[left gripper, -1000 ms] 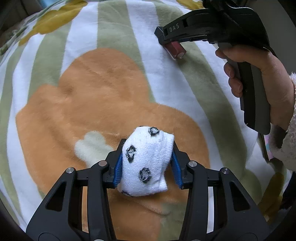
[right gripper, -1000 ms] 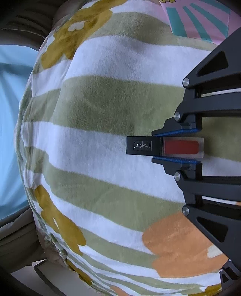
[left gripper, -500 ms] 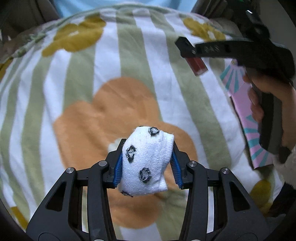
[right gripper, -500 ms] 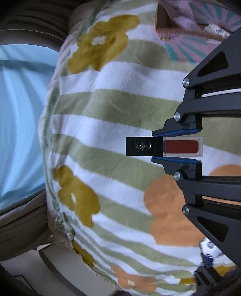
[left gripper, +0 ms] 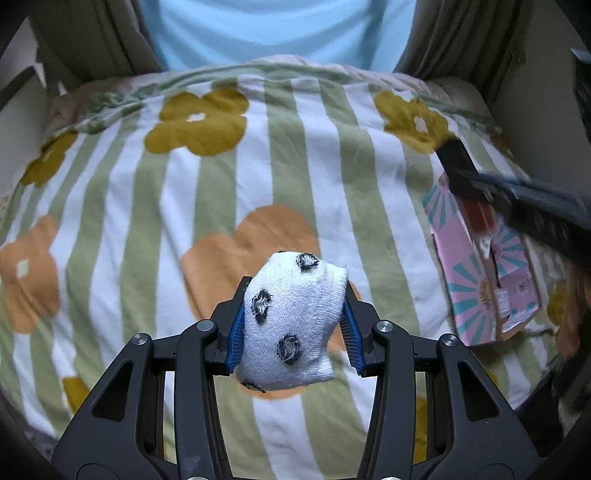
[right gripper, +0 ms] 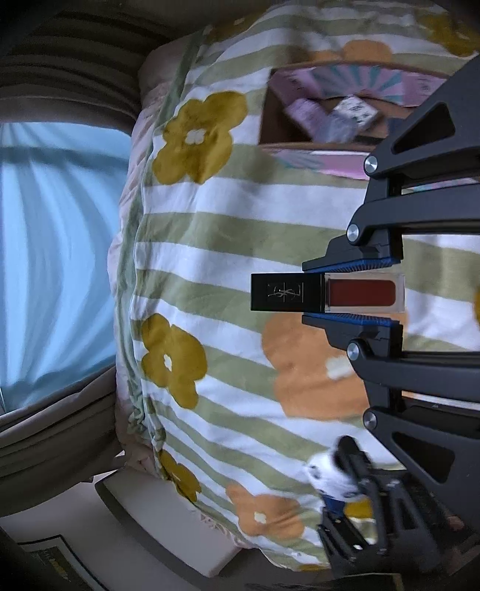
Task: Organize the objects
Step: 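Lift and carry the sock and lipstick over the cardboard box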
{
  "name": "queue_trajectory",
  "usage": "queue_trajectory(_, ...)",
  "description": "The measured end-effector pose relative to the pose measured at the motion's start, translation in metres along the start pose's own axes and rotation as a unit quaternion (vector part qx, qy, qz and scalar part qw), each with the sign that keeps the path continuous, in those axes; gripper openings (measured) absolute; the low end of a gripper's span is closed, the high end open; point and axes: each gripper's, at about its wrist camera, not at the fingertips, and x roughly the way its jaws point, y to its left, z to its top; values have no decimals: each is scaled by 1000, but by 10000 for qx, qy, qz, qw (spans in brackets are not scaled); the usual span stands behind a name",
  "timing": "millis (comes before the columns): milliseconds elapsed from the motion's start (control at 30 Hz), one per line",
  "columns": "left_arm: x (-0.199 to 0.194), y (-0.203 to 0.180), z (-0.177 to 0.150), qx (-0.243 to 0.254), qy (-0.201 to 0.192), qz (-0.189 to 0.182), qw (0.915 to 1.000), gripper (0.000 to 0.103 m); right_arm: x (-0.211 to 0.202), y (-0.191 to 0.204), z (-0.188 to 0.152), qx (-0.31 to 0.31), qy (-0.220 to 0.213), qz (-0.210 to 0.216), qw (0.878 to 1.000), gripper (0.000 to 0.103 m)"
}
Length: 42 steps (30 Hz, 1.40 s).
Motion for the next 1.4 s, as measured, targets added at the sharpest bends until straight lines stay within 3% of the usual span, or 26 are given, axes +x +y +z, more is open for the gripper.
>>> queue_trajectory(167,-34,-4,-7,-276,-83,-40,9996,40,-27,7,-21,8,27,-73,10000,18)
queue_trajectory(367,-50,-12,-12,-124,-116,27,9999,40,-53,6,-31,73,-103,-138,9998,18)
queue_trajectory(767,-62,-45,13,167,-230,-210,9994,40,-87,-43,-33,630,-330,-391,9967,18)
queue_trajectory(1133,-45,-143,65,994,-334,-819,9911,40,-115,-138,-45,1328,-366,-1080,9846,18)
queue_trajectory(1400,-1,-233,89,1622,-65,-1218,9792,40,-98,-197,-61,1723,28,-1137,9784,18)
